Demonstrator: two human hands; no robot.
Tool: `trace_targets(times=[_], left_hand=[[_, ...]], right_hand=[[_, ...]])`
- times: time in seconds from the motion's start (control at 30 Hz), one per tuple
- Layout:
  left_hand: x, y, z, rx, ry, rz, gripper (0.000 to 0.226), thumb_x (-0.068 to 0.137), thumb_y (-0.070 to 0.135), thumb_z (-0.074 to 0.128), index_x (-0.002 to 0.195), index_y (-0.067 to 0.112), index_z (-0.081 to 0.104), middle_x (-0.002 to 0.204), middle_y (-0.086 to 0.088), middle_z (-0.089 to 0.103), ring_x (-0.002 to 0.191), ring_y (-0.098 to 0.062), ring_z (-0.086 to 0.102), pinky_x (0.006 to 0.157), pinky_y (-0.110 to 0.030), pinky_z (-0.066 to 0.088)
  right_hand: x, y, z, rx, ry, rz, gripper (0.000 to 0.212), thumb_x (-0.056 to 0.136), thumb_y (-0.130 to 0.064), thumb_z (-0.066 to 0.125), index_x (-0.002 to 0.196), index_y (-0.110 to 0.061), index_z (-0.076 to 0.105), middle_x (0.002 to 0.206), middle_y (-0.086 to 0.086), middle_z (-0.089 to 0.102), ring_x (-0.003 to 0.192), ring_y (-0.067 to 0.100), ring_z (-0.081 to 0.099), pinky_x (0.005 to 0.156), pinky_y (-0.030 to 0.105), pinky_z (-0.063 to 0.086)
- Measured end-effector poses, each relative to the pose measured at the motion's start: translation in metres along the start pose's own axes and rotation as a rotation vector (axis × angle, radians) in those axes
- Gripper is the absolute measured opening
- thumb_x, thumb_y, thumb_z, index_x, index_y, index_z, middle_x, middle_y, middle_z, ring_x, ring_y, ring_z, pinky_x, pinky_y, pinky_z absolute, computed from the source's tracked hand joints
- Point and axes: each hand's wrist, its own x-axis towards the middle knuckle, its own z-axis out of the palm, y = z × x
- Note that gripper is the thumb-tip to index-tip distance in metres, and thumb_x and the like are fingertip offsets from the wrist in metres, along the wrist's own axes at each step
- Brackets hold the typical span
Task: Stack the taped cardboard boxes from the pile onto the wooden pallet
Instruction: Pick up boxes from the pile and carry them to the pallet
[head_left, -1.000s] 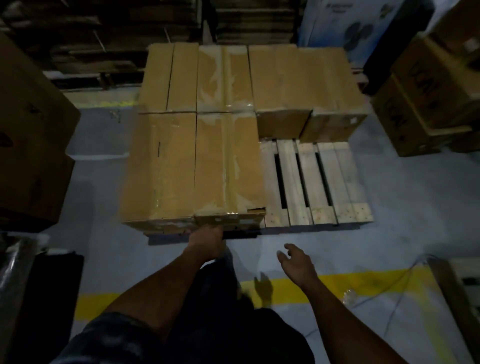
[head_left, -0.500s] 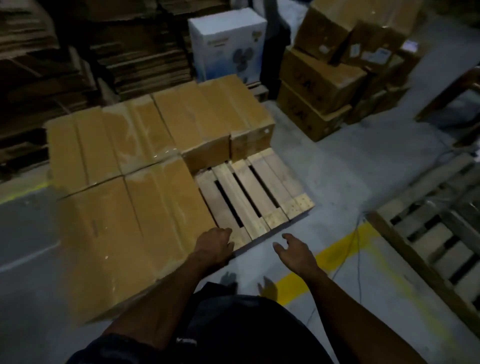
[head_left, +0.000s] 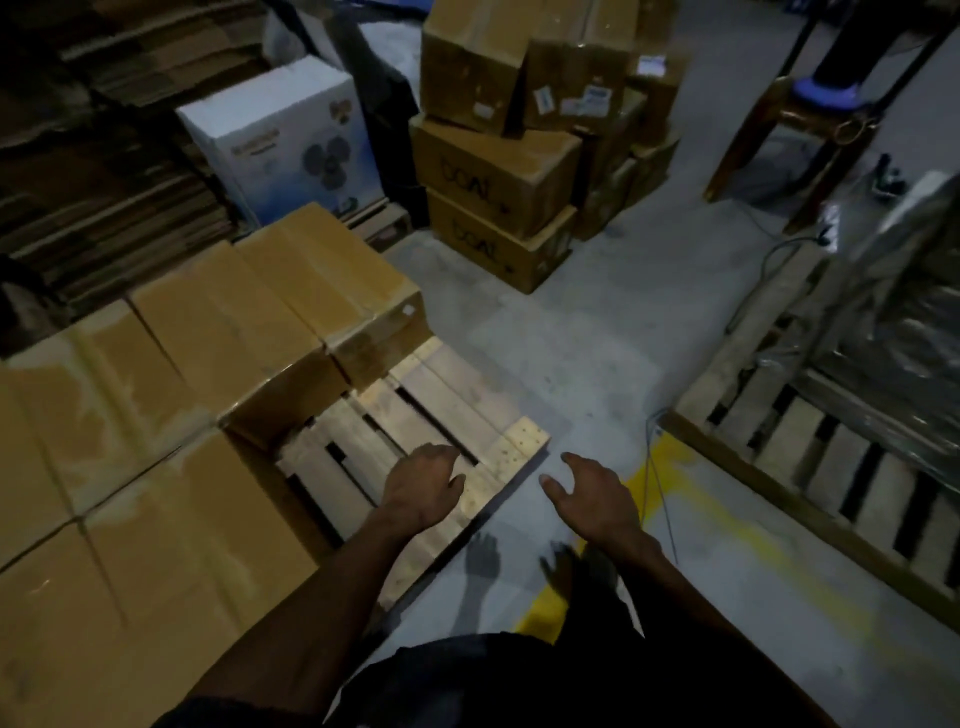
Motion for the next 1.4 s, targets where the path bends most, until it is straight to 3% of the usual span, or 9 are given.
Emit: trace_targets(times=[0.23, 0.43, 0.63, 0.77, 0.97, 1.1, 1.27, 1.4], left_hand=[[0.118, 0.110, -0.040, -0.024, 0.040, -0.104, 0.052, 0.101, 0.038, 0.044, 0.146, 0.013, 0.042, 0.143, -0.009, 0.051, 0.131, -0.024, 0.046, 0.105, -0.033, 0.039], [0.205, 0.176, -0.083, -0.050, 0.070, -0.145, 0.051, 0.101, 0.039, 0.043, 0.146, 0.015, 0.041, 0.146, -0.007, 0.048, 0.133, -0.024, 0.045, 0.106, -0.033, 0.038], [0.327, 0.209, -0.110, -0.106, 0.024, -0.166, 0.053, 0.101, 0.041, 0.036, 0.146, 0.013, 0.040, 0.146, -0.009, 0.047, 0.133, -0.025, 0.044, 0.106, -0.031, 0.038], [0.434, 0.215, -0.132, -0.142, 0.003, -0.159, 0.075, 0.084, 0.049, 0.020, 0.143, 0.010, 0.043, 0.143, -0.011, 0.050, 0.130, -0.026, 0.047, 0.105, -0.032, 0.039], [0.580, 0.225, -0.204, -0.119, 0.006, -0.177, 0.051, 0.102, 0.039, 0.039, 0.146, 0.013, 0.040, 0.148, -0.009, 0.046, 0.133, -0.026, 0.044, 0.109, -0.033, 0.037], [0.660, 0.234, -0.258, -0.080, 0.067, -0.186, 0.058, 0.092, 0.048, 0.029, 0.135, 0.015, 0.049, 0.138, -0.011, 0.055, 0.122, -0.029, 0.053, 0.098, -0.035, 0.046], [0.747, 0.244, -0.297, -0.082, 0.126, -0.210, 0.036, 0.098, 0.037, 0.044, 0.124, 0.014, 0.055, 0.121, -0.012, 0.061, 0.109, -0.032, 0.058, 0.084, -0.036, 0.049], [0.820, 0.251, -0.314, -0.101, 0.143, -0.266, 0.032, 0.098, 0.038, 0.044, 0.116, 0.014, 0.056, 0.115, -0.012, 0.062, 0.106, -0.031, 0.059, 0.079, -0.036, 0.049]], right_hand=[[0.117, 0.078, -0.126, -0.043, -0.051, -0.084, 0.066, 0.097, -0.057, 0.046, 0.150, -0.018, 0.040, 0.151, 0.006, 0.045, 0.139, 0.028, 0.040, 0.112, 0.040, 0.035], [0.199, 0.107, -0.225, -0.072, -0.076, -0.112, 0.067, 0.098, -0.058, 0.045, 0.151, -0.018, 0.038, 0.153, 0.005, 0.042, 0.141, 0.026, 0.038, 0.113, 0.038, 0.035], [0.303, 0.125, -0.278, -0.072, -0.068, -0.093, 0.068, 0.096, -0.060, 0.046, 0.151, -0.020, 0.038, 0.155, 0.003, 0.041, 0.142, 0.025, 0.037, 0.114, 0.038, 0.033], [0.403, 0.125, -0.315, -0.084, -0.079, -0.082, 0.068, 0.097, -0.060, 0.044, 0.151, -0.021, 0.037, 0.155, 0.003, 0.041, 0.141, 0.025, 0.038, 0.114, 0.039, 0.033], [0.529, 0.096, -0.398, -0.088, -0.073, -0.081, 0.067, 0.097, -0.059, 0.044, 0.152, -0.021, 0.036, 0.155, 0.001, 0.041, 0.142, 0.023, 0.037, 0.115, 0.037, 0.032], [0.605, 0.077, -0.449, -0.083, -0.056, -0.127, 0.066, 0.097, -0.058, 0.045, 0.152, -0.021, 0.036, 0.155, 0.001, 0.040, 0.142, 0.022, 0.037, 0.114, 0.037, 0.031], [0.705, 0.065, -0.494, -0.115, -0.072, -0.198, 0.067, 0.097, -0.057, 0.046, 0.153, -0.022, 0.035, 0.155, 0.002, 0.039, 0.142, 0.023, 0.037, 0.115, 0.036, 0.030], [0.791, 0.055, -0.538, -0.153, -0.109, -0.284, 0.063, 0.099, -0.053, 0.046, 0.152, -0.021, 0.035, 0.154, 0.003, 0.039, 0.140, 0.025, 0.037, 0.112, 0.037, 0.031]])
